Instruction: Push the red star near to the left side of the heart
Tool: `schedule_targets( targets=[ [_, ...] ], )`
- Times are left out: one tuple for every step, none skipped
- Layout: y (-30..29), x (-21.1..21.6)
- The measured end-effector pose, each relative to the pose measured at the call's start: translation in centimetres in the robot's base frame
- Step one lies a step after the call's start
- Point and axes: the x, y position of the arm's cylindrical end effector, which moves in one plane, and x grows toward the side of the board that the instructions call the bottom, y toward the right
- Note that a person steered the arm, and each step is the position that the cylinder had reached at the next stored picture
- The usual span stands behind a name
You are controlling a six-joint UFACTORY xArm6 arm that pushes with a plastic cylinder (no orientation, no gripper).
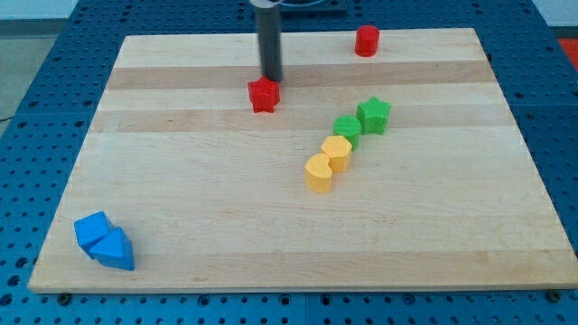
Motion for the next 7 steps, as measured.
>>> schedule_targets(
  targets=[
    [-3.7, 5.5],
    [-5.6, 7.0],
    [-7.0, 2.6],
    [-4.5, -0.9],
    [0.6, -0.6],
    [0.2, 4.4],
    [-0.8, 10.1]
  ],
)
